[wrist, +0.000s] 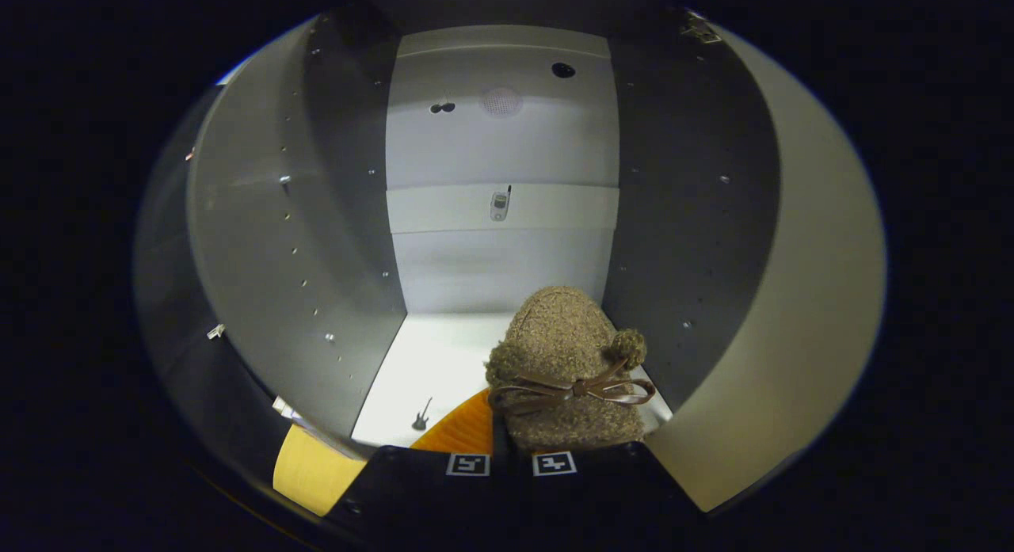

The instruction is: Open the shoe cabinet door, grab the shoes and put them into the shoe cabinet, then close the shoe cabinet door.

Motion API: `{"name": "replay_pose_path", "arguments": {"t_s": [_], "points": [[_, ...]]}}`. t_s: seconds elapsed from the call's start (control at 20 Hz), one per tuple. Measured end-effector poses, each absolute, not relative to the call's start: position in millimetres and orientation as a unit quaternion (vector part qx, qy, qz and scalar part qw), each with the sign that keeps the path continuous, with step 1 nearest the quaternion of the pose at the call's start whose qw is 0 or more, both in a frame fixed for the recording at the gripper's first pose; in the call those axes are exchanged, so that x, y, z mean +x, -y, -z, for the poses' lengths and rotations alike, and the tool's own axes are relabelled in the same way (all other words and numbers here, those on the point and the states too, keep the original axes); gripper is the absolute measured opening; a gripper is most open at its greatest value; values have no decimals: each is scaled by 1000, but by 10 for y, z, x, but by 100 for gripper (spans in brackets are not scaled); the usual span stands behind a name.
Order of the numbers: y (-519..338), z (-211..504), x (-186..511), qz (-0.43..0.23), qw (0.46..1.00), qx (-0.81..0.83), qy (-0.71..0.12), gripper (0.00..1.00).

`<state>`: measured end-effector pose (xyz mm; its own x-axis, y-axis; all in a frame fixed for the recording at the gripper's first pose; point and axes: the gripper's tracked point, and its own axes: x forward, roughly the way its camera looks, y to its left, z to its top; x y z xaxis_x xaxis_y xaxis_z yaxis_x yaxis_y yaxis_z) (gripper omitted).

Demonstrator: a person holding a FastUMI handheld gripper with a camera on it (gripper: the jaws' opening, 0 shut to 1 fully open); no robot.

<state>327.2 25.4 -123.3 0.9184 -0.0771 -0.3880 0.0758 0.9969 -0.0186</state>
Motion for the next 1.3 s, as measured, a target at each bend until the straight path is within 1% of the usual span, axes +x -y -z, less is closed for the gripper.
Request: {"name": "replay_pose_path", "arguments": {"t_s": [0.25,0.6,0.85,0.95,1.15,1.2,1.3], "points": [[-265,1291,3943,32,978,6,-208,5],[-254,1707,4643,30,967,33,-251,5],[-260,1987,4838,30,960,30,-276,5],[-277,2106,4832,28,955,26,-296,5],[-252,2170,4809,33,952,2,-306,6],[-265,2192,4789,27,951,0,-308,14],[-261,2204,4767,29,949,-2,-314,14]]}}
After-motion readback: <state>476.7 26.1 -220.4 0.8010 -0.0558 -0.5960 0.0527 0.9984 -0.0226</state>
